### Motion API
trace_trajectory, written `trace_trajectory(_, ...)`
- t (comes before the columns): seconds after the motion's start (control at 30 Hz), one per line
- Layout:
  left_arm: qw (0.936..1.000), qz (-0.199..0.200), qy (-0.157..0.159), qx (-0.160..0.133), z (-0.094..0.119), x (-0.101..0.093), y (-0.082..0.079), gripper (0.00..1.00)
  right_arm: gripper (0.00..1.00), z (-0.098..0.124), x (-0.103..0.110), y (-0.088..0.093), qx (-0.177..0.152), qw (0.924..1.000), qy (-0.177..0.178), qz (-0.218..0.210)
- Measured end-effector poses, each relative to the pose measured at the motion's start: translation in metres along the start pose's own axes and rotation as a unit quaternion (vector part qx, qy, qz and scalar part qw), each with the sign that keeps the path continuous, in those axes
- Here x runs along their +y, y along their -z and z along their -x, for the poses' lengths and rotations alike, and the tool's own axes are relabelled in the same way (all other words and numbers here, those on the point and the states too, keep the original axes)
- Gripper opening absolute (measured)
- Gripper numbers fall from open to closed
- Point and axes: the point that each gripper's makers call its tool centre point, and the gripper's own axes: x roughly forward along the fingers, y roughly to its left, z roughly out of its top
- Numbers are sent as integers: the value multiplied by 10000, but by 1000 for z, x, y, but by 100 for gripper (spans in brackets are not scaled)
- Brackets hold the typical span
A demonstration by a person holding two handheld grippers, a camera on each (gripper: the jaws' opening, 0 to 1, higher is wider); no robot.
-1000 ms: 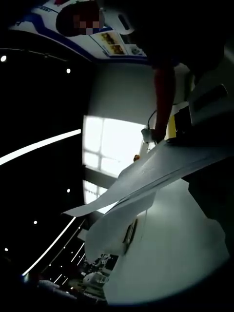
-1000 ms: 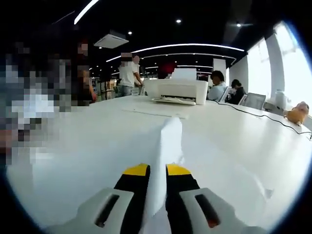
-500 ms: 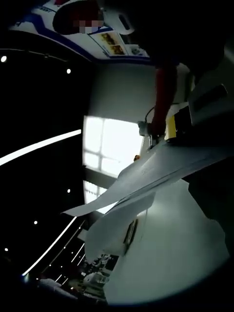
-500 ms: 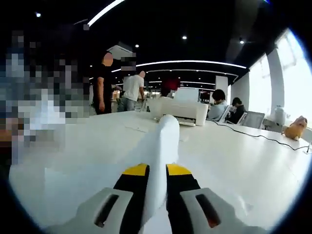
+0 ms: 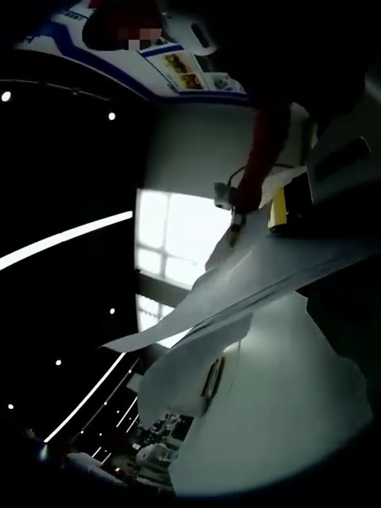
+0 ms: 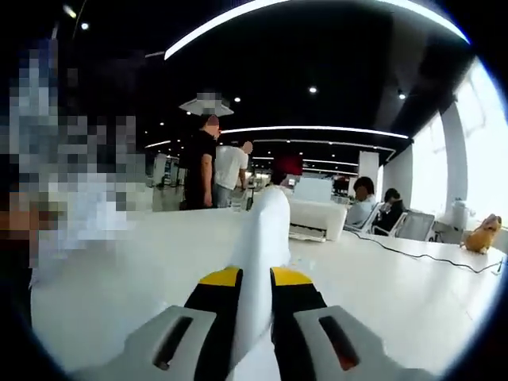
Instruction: Organize the stack of printing papers by aligning and flattening the scattered papers on the table
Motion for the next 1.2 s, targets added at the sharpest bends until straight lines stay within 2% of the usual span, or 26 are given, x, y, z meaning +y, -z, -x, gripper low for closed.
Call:
trace_trajectory(0.2, 10000, 0, 3, 1, 0, 0, 0, 8, 9, 9, 13, -22, -187, 9997, -80, 92)
trace_trajectory(0.33, 10000, -4, 1, 3, -1, -1, 0, 8, 9, 16, 11, -43, -398, 9991, -131, 90)
trace_trajectory(0.63, 10000, -9, 1, -6, -1, -1, 0, 8, 9, 40, 33, -82, -827, 9958, -349, 158)
trace_trajectory(0.9, 10000, -16, 3, -12, -1, -2, -1, 8, 9, 58, 68, -97, -1111, 9920, -594, 131)
trace_trajectory(1.2, 10000, -27, 2, -15, -1, -2, -1, 8, 9, 68, 87, -101, -1357, 9881, -716, -63)
